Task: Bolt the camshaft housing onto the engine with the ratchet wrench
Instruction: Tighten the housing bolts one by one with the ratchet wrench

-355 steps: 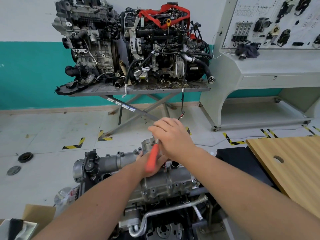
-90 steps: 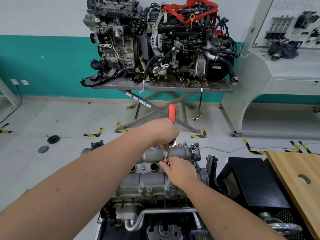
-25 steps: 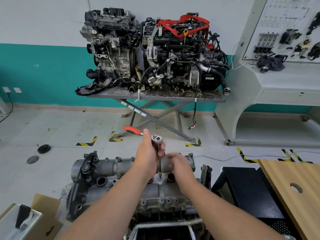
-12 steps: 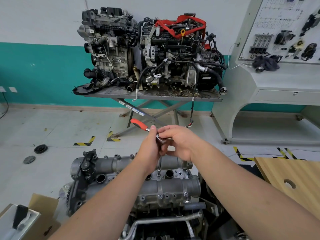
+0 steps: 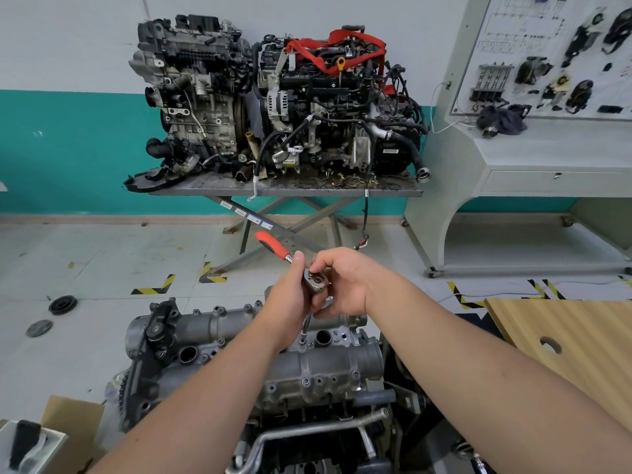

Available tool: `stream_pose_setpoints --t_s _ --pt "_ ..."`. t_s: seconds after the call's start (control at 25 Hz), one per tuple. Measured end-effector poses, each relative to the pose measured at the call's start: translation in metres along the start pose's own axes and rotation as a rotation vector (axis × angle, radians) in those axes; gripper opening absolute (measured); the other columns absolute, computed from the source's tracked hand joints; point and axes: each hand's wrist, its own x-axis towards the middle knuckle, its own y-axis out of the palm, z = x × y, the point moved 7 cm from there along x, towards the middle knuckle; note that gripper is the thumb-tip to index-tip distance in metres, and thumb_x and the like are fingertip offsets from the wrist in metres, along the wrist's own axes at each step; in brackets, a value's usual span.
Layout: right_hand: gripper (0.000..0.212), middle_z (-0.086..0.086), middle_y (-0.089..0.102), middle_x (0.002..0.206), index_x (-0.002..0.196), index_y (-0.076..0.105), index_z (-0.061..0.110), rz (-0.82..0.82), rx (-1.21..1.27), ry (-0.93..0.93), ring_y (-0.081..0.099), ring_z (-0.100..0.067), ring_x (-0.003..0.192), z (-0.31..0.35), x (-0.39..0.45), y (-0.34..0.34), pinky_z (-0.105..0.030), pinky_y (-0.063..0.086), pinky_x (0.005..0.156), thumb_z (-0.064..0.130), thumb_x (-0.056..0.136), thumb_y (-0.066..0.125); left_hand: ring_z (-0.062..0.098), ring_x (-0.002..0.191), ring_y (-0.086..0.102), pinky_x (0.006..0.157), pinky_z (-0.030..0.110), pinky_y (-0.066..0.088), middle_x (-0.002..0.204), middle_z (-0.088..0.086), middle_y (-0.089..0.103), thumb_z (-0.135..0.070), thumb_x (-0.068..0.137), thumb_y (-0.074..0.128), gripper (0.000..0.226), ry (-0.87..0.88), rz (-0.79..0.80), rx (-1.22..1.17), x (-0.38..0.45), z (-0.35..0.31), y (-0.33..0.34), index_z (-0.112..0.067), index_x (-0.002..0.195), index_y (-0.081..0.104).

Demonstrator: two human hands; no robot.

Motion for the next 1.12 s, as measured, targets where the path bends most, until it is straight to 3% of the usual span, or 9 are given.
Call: stream_pose_setpoints --t_s 0.08,0.16,0.28,0.4,0.52,0.64,0.84,0.92,1.12 --pt "0.012 -0.005 0.050 0.073 0.077 0.058 0.014 0.036 -0.042 -0.011 0.041 -0.018 0.050 -0.001 -0.002 0.005 -0.033 0.041 0.068 0.009 0.081 0.048 0.017 0.058 0.049 0.069 0.036 0.038 0.060 0.002 0.055 -0.062 0.098 0.033 0.057 -0.002 -0.122 -0.021 -0.005 0.004 -0.005 -0.017 0.079 0.062" --pt "0.022 -0.004 0.062 0.071 0.086 0.070 0.016 -0.004 -0.198 -0.136 0.052 -0.016 0.055 0.008 -0.004 0.008 -0.033 0.047 0.069 0.008 0.085 0.049 0.016 0.081 0.067 0.080 0.036 0.048 0.083 0.001 0.073 -0.060 0.098 0.036 0.050 0.025 -0.335 0.004 -0.011 0.006 -0.013 -0.024 0.093 0.070" --pt "0.023 -0.003 0.066 0.071 0.085 0.076 0.015 -0.240 -0.846 -0.527 0.057 -0.016 0.064 0.041 -0.018 0.020 -0.027 0.044 0.056 0.013 0.089 0.054 0.017 0.103 0.068 0.085 0.037 0.050 0.103 0.001 0.075 -0.050 0.100 0.045 0.036 0.027 -0.400 -0.207 -0.015 0.003 -0.018 -0.022 0.106 0.068" --pt "0.026 -0.004 0.068 0.091 0.110 0.070 0.020 -0.317 -1.389 -0.733 0.060 -0.025 0.082 0.042 -0.024 0.046 -0.028 0.040 0.060 0.018 0.098 0.047 0.015 0.091 0.072 0.076 0.035 0.054 0.099 0.003 0.076 -0.038 0.099 0.057 0.023 0.015 -0.366 -0.500 -0.019 -0.003 -0.026 -0.017 0.106 0.066" --pt "0.024 -0.009 0.069 0.105 0.116 0.063 0.015 -0.382 -1.346 -0.819 0.062 -0.030 0.094 0.032 -0.027 0.052 -0.035 0.045 0.069 0.023 0.102 0.045 0.012 0.076 0.071 0.069 0.032 0.055 0.087 0.003 0.073 -0.029 0.096 0.063 0.017 0.051 -0.381 -0.577 -0.028 -0.004 -0.033 -0.014 0.103 0.067" --pt "0.018 -0.008 0.067 0.101 0.109 0.061 0.013 -0.402 -1.366 -0.898 0.060 -0.030 0.091 0.033 -0.026 0.058 -0.033 0.038 0.067 0.021 0.100 0.048 0.019 0.097 0.066 0.071 0.033 0.058 0.102 0.007 0.068 -0.023 0.093 0.067 0.028 0.058 -0.389 -0.682 -0.034 -0.002 -0.036 -0.009 0.118 0.063" --pt "0.010 -0.004 0.068 0.089 0.089 0.058 0.018 -0.308 -1.372 -0.964 0.058 -0.028 0.083 0.031 -0.023 0.063 -0.033 0.037 0.064 0.012 0.091 0.052 0.025 0.109 0.060 0.103 0.045 0.047 0.106 0.008 0.063 -0.030 0.097 0.060 0.027 0.082 -0.331 -0.738 -0.034 -0.001 -0.039 -0.014 0.119 0.056" --pt "0.013 -0.003 0.068 0.088 0.082 0.052 0.021 -0.306 -1.373 -0.944 0.058 -0.029 0.084 0.028 -0.022 0.060 -0.035 0.043 0.067 0.008 0.087 0.052 0.022 0.101 0.064 0.093 0.042 0.051 0.100 0.006 0.067 -0.034 0.098 0.058 0.026 0.079 -0.343 -0.677 -0.032 -0.004 -0.042 -0.014 0.116 0.058" --pt "0.007 -0.006 0.064 0.090 0.096 0.053 0.020 -0.314 -1.353 -0.763 0.058 -0.028 0.084 0.047 -0.012 0.052 -0.035 0.045 0.064 0.021 0.090 0.054 0.016 0.098 0.068 0.084 0.043 0.052 0.111 0.003 0.073 -0.037 0.102 0.051 0.026 0.049 -0.219 -0.332 -0.021 -0.010 -0.035 -0.022 0.119 0.063"
